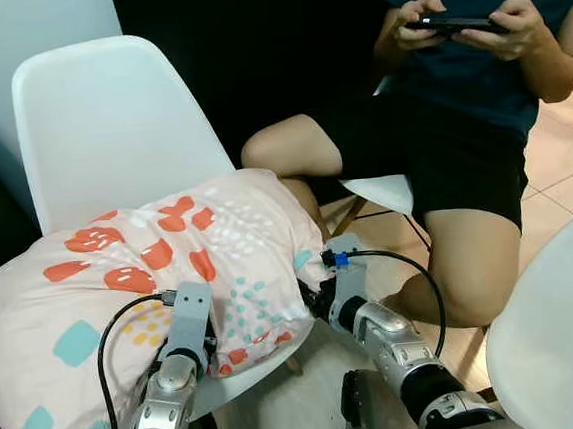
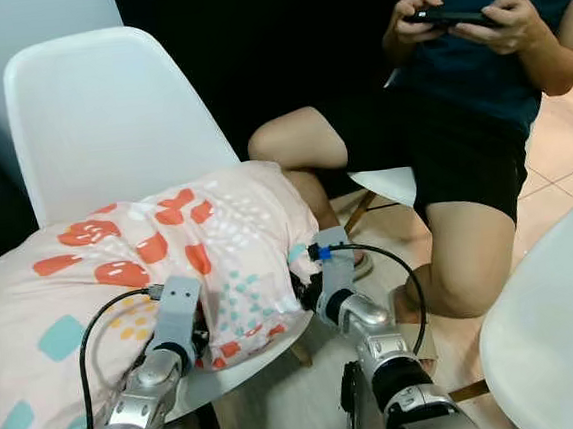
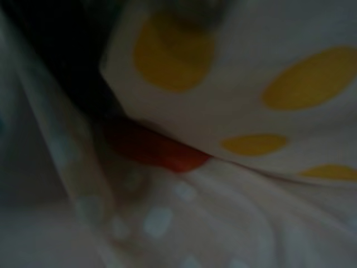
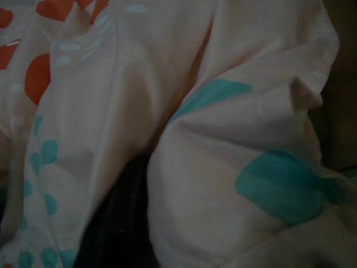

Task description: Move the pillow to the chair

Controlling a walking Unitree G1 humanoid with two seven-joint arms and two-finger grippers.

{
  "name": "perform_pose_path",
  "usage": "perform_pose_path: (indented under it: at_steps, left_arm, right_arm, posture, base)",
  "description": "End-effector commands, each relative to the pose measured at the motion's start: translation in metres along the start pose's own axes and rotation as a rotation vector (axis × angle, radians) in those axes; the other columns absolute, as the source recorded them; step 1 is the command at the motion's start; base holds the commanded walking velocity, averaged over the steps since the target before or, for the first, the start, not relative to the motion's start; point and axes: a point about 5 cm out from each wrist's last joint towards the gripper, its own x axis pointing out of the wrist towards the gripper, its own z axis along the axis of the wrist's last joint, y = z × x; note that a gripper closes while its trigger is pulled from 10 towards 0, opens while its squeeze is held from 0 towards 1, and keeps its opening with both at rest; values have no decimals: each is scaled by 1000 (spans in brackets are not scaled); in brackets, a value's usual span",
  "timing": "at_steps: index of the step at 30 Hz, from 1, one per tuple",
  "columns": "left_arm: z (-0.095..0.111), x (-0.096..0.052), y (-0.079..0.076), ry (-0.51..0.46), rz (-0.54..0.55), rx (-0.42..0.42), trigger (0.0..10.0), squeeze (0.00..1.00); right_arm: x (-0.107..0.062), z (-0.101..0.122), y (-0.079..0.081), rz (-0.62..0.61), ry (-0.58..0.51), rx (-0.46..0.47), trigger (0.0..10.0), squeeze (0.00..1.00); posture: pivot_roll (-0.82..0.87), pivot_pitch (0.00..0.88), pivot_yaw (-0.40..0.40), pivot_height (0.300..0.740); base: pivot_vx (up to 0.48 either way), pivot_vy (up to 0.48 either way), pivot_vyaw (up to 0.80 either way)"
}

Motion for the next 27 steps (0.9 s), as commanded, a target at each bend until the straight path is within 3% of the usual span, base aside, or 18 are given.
perform_pose_path:
  at_steps: [1,13,18,20,21,22,23,24,26,27]
  left_arm:
    - [5,-6,0,-4,-5,18,10000,1000]
    - [7,-41,18,-1,22,-12,10000,1000]
    - [9,-65,28,20,26,11,10000,1000]
    - [8,-69,30,28,43,17,10000,1000]
    - [5,-74,34,43,75,45,10000,1000]
    - [2,-77,36,52,85,57,10000,1000]
    - [1,-79,36,57,89,63,10000,1000]
    - [0,-81,38,61,103,73,10000,1000]
    - [-1,-83,40,65,120,82,10000,1000]
    - [-2,-84,43,67,139,82,10000,1000]
  right_arm:
    - [-3,-4,2,29,11,4,10000,1000]
    - [-19,-6,-8,52,-5,30,10000,1000]
    - [-24,-5,-10,58,-10,31,10000,1000]
    - [-25,-5,-11,43,1,-9,10000,1000]
    - [-26,-3,-14,-7,28,-184,10000,1000]
    - [-26,-2,-15,-17,47,-293,10000,820]
    - [-26,-1,-16,-18,59,-360,10000,820]
    - [-26,1,-15,-13,47,-374,10000,0]
    - [-26,4,-14,-10,35,-335,10000,0]
    - [-25,7,-12,-7,16,-223,10000,0]
  posture:
    - [-49,117,-82,558]
    - [-23,116,-86,558]
    - [-20,109,-79,558]
    - [-18,106,-78,558]
    - [-13,104,-81,558]
    - [-13,104,-82,558]
    - [-14,102,-82,558]
    - [-14,101,-82,558]
    - [-12,100,-84,558]
    - [-12,100,-84,558]
  base:
    - [0,0,0]
    - [0,0,0]
    - [0,0,0]
    - [0,0,0]
    - [0,0,0]
    - [0,0,0]
    - [0,0,0]
    - [0,0,0]
    - [0,0,0]
    - [0,0,0]
